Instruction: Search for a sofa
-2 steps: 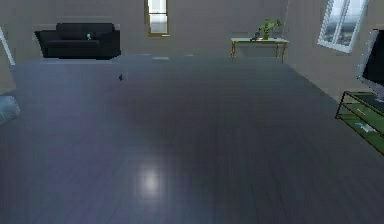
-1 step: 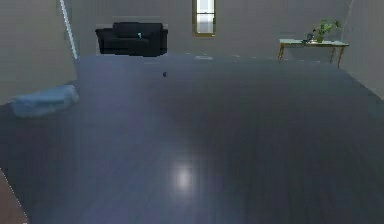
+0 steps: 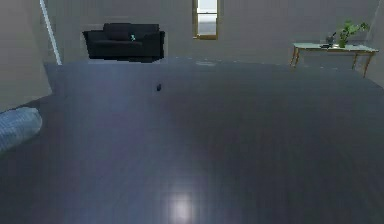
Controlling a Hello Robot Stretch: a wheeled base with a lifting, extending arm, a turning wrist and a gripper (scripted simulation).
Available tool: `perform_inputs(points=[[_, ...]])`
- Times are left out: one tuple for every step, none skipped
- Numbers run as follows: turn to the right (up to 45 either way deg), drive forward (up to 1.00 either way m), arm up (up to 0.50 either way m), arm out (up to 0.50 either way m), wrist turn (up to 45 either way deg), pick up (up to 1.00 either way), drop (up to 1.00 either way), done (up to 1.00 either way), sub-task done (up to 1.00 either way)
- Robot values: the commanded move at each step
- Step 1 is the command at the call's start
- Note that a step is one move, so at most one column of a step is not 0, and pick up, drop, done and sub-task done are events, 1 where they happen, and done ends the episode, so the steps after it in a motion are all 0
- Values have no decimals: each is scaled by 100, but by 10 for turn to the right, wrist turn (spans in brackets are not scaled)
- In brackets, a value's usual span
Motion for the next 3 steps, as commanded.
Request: perform_inputs(points=[[0, 100, 0, 0, 0, 0, 0, 0, 0], [0, 100, 0, 0, 0, 0, 0, 0, 0], [0, 100, 0, 0, 0, 0, 0, 0, 0]])
